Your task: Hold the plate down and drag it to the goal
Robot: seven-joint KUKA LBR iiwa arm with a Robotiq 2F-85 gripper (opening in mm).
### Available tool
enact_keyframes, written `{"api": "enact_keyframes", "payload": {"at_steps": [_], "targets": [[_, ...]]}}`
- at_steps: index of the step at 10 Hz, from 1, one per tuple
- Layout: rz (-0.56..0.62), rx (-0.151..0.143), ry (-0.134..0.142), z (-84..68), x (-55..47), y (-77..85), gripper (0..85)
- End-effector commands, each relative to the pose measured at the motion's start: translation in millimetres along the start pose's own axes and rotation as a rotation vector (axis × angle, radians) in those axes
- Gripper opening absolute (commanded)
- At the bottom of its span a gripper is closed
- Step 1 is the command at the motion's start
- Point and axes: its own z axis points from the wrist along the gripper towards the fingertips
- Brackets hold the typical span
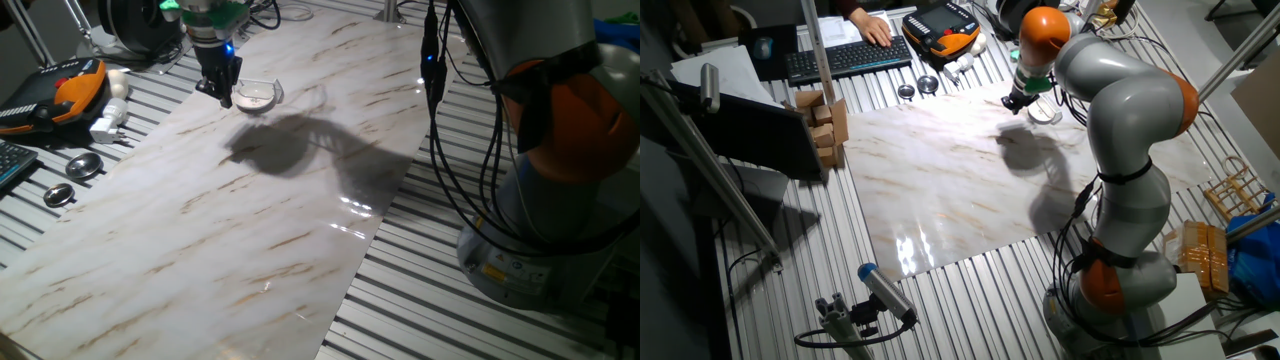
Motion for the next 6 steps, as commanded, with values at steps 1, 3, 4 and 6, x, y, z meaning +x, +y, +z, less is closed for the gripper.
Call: {"api": "enact_keyframes", "payload": {"at_steps": [1, 3, 4, 6], "targets": [[0.001, -0.009, 0.012, -0.6, 0.7, 0.5, 0.0], [0.021, -0.032, 0.035, -7.6, 5.5, 8.2, 0.0], [0.03, -0.017, 0.034, -11.9, 7.1, 14.4, 0.0], [0.03, -0.022, 0.033, -17.1, 9.1, 17.7, 0.0]]}}
